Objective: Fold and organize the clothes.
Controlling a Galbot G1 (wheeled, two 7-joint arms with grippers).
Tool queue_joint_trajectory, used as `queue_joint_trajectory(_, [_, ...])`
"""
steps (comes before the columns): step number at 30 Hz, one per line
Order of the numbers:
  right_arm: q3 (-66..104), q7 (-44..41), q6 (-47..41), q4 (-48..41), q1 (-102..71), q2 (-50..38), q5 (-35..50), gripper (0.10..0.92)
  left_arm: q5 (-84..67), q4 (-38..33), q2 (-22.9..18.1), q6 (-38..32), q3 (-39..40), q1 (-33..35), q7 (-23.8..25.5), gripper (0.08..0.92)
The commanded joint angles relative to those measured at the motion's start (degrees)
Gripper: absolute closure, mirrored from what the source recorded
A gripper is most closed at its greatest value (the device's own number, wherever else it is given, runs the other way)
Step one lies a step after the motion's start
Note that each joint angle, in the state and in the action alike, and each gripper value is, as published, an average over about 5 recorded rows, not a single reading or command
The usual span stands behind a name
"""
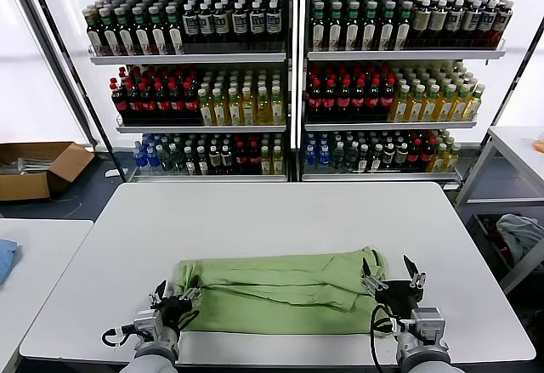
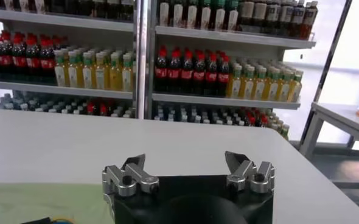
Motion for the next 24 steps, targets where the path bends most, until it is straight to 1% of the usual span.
queue_joint_trajectory(1, [0.16,0.01,0.03,0.22,0.13,-0.02,0.12,0.203,-3.23,0.29,-0.14,0.96,-0.02,0.25,-0.04,0.352])
queue_joint_trajectory(11, [0.01,-0.11,-0.01,-0.12,0.68,-0.34,0.14,0.203,-2.93,0.58,0.39,0.12,-0.89,0.62,0.68,0.637])
queue_joint_trajectory(15, [0.13,-0.13,-0.14,-0.21,1.28,-0.49,0.29,0.203,-0.97,0.41,2.14,-1.34,-3.28,0.46,1.30,0.750])
queue_joint_trajectory(18, [0.36,-0.10,-0.18,-0.34,1.58,-0.67,0.49,0.203,-0.05,-0.40,5.53,-2.51,-7.43,0.11,1.67,0.836])
queue_joint_trajectory(20, [0.50,-0.08,-0.14,-0.48,1.71,-0.79,0.64,0.203,-0.05,-0.80,9.05,-3.31,-11.89,-0.15,2.15,0.881])
queue_joint_trajectory(21, [0.54,-0.05,-0.11,-0.56,1.76,-0.82,0.70,0.203,-0.13,-0.80,10.86,-3.63,-14.14,-0.28,2.45,0.891])
queue_joint_trajectory(24, [0.53,-0.02,-0.04,-0.81,2.08,-0.91,0.88,0.203,-0.80,0.21,18.61,-4.26,-21.87,-0.71,3.53,0.902])
